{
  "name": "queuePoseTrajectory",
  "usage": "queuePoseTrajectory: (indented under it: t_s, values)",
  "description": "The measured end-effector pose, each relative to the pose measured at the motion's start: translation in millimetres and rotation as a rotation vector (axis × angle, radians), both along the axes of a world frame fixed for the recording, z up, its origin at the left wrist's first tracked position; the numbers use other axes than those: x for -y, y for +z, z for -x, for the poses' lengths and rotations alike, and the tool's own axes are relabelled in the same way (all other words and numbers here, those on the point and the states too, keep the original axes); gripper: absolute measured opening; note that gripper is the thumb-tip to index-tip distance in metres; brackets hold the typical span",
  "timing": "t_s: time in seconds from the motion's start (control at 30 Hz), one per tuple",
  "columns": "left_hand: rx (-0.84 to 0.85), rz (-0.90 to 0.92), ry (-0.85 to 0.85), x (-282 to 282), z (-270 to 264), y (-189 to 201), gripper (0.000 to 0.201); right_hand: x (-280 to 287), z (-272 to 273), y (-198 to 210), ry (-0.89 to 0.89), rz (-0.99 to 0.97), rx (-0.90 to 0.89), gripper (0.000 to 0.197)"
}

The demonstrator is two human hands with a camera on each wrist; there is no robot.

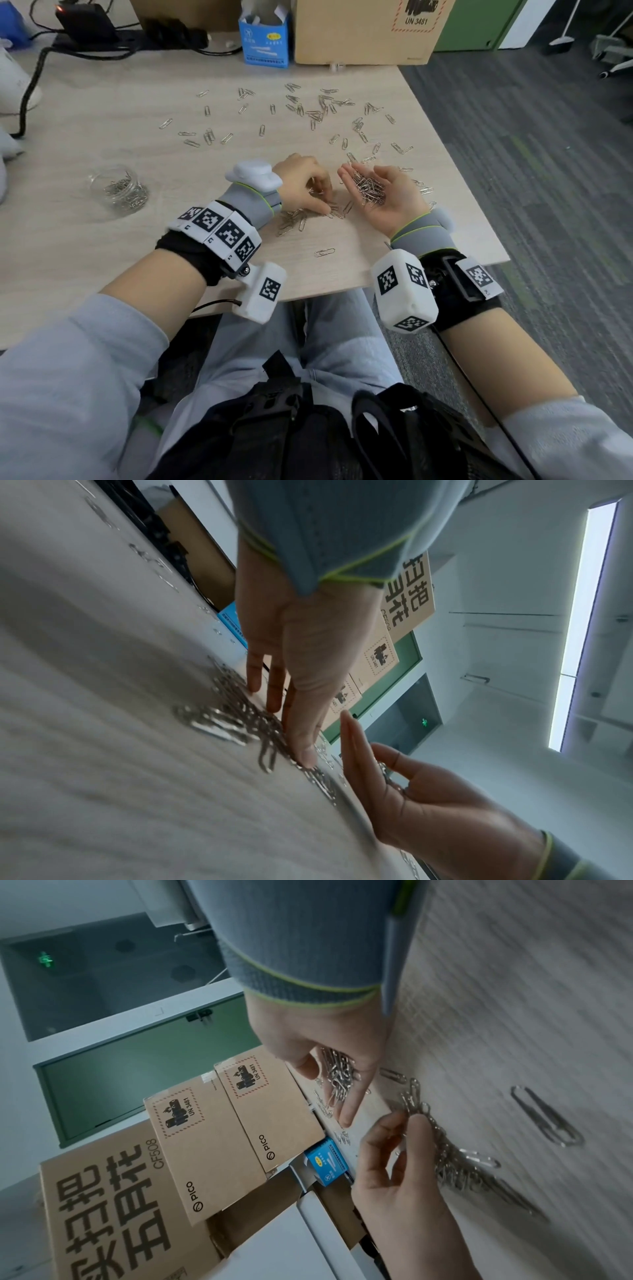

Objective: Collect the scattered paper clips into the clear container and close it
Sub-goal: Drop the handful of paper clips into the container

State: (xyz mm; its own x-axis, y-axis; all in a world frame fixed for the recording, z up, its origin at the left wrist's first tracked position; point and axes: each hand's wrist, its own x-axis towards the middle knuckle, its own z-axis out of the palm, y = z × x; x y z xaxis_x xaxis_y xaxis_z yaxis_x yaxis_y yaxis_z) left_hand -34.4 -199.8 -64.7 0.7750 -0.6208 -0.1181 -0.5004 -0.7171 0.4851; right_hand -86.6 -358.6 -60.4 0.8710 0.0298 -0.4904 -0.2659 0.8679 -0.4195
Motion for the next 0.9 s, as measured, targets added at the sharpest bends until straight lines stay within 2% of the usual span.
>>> queuePoseTrajectory:
  t_s: [0.17,0.23,0.33,0.4,0.63,0.77,0.9]
  values:
    - [-0.016,0.004,0.023,-19.9,0.5,7.3,0.015,-9.4,2.6,7.0,-0.041,-0.091,-0.03,0.03]
    - [-0.014,0.01,0.023,-27.1,3.7,9.8,0.026,-15.7,3.2,7.8,-0.026,-0.122,-0.049,0.031]
    - [-0.014,-0.065,-0.018,-33.5,9.0,8.3,0.058,-20.6,3.4,9.1,-0.009,-0.147,-0.074,0.032]
    - [-0.012,-0.12,-0.009,-37.0,11.9,5.4,0.063,-22.9,3.4,10.7,0.004,-0.152,-0.083,0.033]
    - [-0.015,0.032,0.029,-39.2,11.5,0.7,0.024,-29.2,3.2,13.6,-0.01,-0.201,-0.117,0.034]
    - [0.019,0.057,0.07,-40.3,8.3,-1.6,0.017,-33.4,1.1,12.7,-0.009,-0.194,-0.126,0.035]
    - [-0.009,0.161,0.151,-46.1,4.0,-2.2,0.015,-40.6,-3.8,10.3,0.049,-0.134,-0.13,0.038]
